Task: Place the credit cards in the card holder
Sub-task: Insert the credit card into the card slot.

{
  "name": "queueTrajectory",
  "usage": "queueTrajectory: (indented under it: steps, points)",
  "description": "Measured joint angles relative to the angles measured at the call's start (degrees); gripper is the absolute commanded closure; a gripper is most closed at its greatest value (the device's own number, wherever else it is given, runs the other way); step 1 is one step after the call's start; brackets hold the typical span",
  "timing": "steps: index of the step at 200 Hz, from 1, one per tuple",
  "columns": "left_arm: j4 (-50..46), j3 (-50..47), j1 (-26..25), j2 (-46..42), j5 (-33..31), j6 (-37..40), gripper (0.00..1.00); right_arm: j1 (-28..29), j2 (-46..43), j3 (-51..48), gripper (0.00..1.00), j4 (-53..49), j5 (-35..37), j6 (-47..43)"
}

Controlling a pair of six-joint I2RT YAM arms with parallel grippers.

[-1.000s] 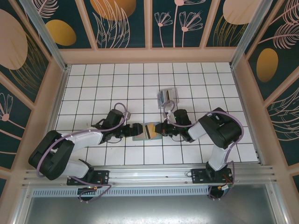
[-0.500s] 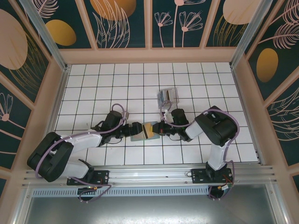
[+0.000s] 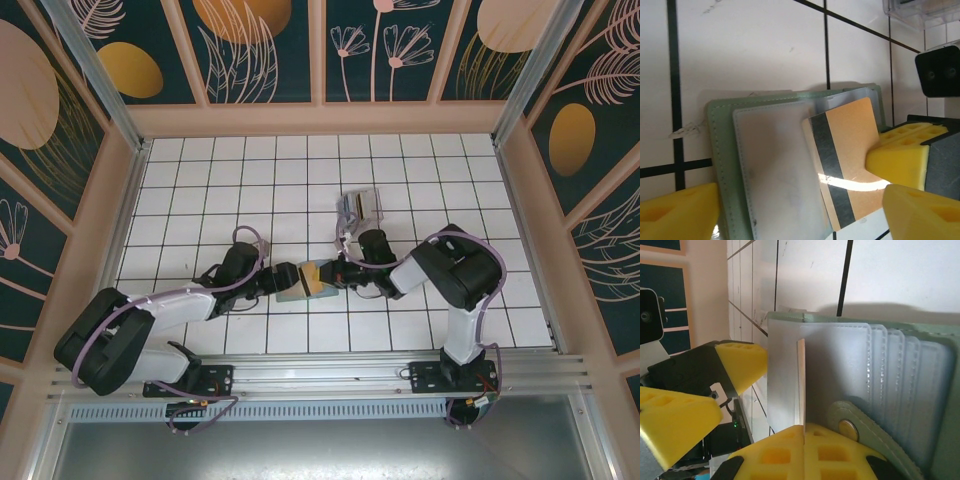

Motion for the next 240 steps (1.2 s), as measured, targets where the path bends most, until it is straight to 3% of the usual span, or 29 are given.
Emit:
queueTrajectory:
  steps: [27,54,100,162,202,240]
  points:
    - [0.09,0.0,0.17,0.59,-0.28,0.02,0.24,0.26,0.11,0.61,1.0,-0.76,0.52,0.28]
    - [0.02,0.0,0.39,1.22,-0.7,0.09,0.38,0.61,0.63,0.79,1.0,0.2,1.11,2.21]
    - [-0.15,0.02,0.59,2.05,-1.9,0.22,0.5,1.44,2.27,0.09,1.0,6.1,3.63,6.95]
    - [-0.42,0.2,0.7,2.71,-1.92,0.24,0.57,5.07,3.54,-0.79,1.0,11.85,9.7,11.26]
    - [-0.5,0.2,0.72,3.3,-1.79,0.02,0.66,8.07,3.21,-0.63,0.9,12.15,13.57,13.35]
    - [-0.5,0.22,0.68,3.5,-1.14,0.04,0.7,10.14,-1.07,0.76,0.8,2.69,17.55,11.41]
